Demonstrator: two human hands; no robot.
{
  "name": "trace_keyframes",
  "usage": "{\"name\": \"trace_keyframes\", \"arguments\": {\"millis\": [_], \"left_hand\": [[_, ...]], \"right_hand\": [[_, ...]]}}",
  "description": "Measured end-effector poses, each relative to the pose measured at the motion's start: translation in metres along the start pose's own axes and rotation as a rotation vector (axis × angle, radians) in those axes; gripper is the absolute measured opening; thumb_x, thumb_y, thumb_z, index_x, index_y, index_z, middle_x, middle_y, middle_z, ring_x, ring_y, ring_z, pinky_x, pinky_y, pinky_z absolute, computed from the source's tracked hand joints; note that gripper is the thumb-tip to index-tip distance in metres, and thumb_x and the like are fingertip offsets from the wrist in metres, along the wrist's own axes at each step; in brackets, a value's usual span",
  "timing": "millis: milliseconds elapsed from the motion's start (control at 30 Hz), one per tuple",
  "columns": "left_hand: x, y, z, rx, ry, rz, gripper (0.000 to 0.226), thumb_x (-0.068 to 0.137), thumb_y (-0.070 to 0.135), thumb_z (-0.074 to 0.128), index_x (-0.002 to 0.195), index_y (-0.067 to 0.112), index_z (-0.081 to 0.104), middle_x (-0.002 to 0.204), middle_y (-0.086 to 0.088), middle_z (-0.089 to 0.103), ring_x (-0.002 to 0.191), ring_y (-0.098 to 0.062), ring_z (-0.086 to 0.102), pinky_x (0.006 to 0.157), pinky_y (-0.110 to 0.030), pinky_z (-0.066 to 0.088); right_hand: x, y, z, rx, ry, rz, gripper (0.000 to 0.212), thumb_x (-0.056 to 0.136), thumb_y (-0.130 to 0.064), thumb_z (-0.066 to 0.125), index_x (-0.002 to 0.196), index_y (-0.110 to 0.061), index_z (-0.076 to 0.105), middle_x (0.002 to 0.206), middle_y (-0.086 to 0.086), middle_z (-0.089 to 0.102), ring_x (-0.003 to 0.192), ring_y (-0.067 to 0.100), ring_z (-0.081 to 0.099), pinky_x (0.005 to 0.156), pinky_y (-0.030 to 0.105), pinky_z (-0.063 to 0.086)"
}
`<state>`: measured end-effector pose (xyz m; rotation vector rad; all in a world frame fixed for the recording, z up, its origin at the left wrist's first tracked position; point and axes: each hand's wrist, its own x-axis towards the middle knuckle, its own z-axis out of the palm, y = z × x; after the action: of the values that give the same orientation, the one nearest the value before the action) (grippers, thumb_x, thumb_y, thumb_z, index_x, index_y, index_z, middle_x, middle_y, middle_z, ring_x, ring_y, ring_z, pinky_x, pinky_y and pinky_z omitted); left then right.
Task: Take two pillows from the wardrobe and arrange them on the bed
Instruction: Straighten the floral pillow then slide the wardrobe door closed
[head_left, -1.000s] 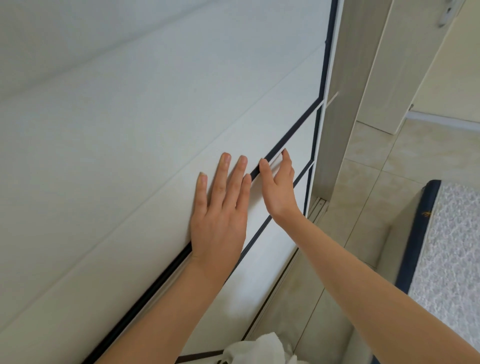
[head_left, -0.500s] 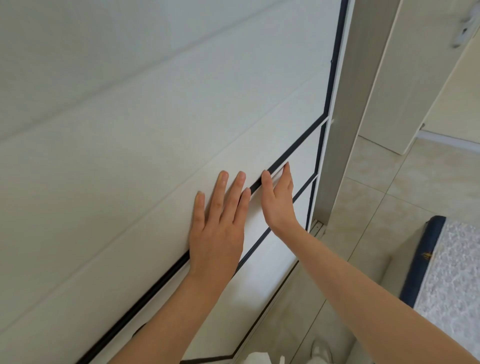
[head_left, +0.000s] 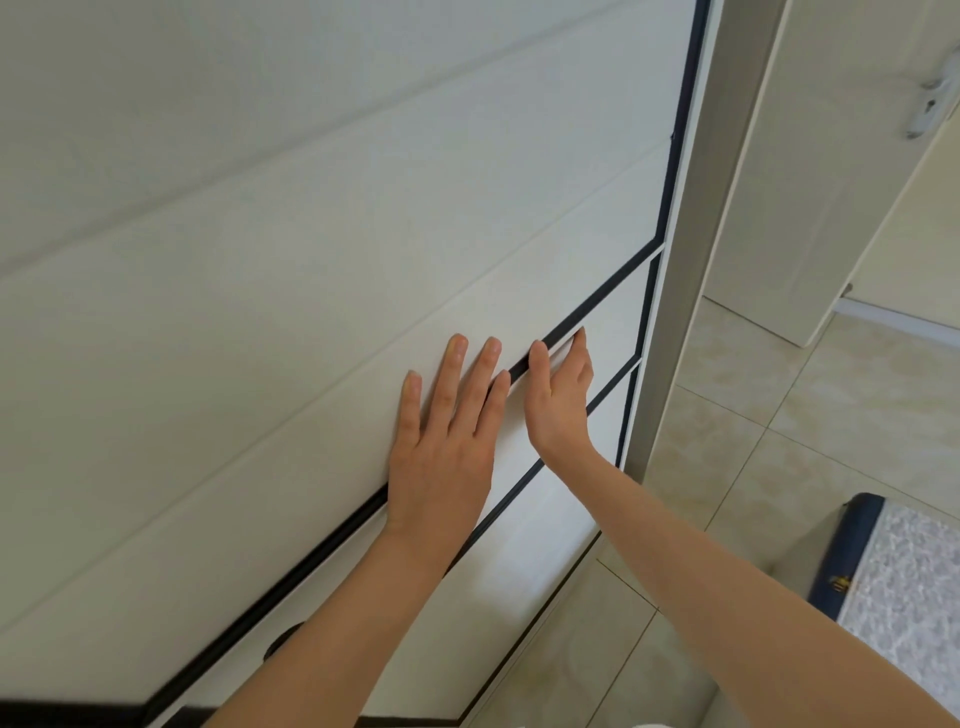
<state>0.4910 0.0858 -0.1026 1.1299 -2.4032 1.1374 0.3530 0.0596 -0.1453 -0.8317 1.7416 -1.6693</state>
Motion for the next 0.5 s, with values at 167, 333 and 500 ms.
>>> {"name": "trace_keyframes", "arguments": {"millis": [167, 333, 500], "left_hand": [[0.034, 0.023, 0.008, -0.005, -0.001, 0.015, 0.066, 0.093, 0.011, 0.013, 0.158, 0.023, 0.023, 0.169, -0.004, 0.002, 0.151, -0.035, -0.015, 0.118, -0.057, -0.017], [0.063, 0.043, 0.016, -0.026, 0.014, 0.020, 0.066, 0.095, 0.009, 0.008, 0.158, 0.021, 0.023, 0.169, -0.005, 0.002, 0.151, -0.035, -0.015, 0.118, -0.056, -0.017], [0.087, 0.058, 0.021, -0.043, 0.025, 0.026, 0.066, 0.095, 0.008, 0.005, 0.157, 0.020, 0.024, 0.169, -0.005, 0.002, 0.150, -0.035, -0.014, 0.118, -0.056, -0.017]], "right_hand": [[0.036, 0.002, -0.020, -0.001, 0.023, -0.003, 0.075, 0.091, -0.063, 0.030, 0.152, -0.030, 0.001, 0.161, 0.001, -0.002, 0.146, 0.018, 0.007, 0.104, 0.027, 0.012], [0.067, 0.003, -0.036, 0.005, 0.045, -0.009, 0.074, 0.092, -0.062, 0.030, 0.152, -0.029, 0.003, 0.161, 0.002, 0.001, 0.145, 0.016, 0.008, 0.103, 0.025, 0.012], [0.092, 0.005, -0.050, 0.012, 0.049, -0.012, 0.074, 0.092, -0.062, 0.029, 0.153, -0.028, 0.004, 0.161, 0.003, 0.002, 0.146, 0.016, 0.007, 0.102, 0.025, 0.011]]}}
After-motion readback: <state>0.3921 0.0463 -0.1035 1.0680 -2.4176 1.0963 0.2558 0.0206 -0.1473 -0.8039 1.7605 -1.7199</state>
